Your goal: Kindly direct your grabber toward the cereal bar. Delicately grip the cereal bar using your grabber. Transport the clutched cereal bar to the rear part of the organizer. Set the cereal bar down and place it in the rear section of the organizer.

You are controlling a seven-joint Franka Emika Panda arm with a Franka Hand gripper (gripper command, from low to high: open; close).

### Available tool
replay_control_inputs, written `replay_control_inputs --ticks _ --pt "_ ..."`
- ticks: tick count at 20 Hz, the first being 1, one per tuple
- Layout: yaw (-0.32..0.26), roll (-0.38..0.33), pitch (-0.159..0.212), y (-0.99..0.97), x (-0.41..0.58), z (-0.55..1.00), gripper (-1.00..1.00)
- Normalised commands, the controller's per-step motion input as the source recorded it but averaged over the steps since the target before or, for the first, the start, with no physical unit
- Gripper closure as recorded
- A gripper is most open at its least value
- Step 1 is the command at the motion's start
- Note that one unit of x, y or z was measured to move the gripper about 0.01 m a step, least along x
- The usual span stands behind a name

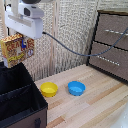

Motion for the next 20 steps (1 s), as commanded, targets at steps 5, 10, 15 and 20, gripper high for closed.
replay_control_inputs --ticks 5,10,15,20 --pt "-0.196 0.0 0.018 0.62 0.0 0.0 1.0" --pt "-0.184 0.0 0.007 0.58 0.164 -0.12 1.0" --pt "-0.14 0.0 0.002 0.41 0.438 -0.27 1.0" --pt "-0.108 -0.004 0.065 0.41 0.151 -0.17 1.0"
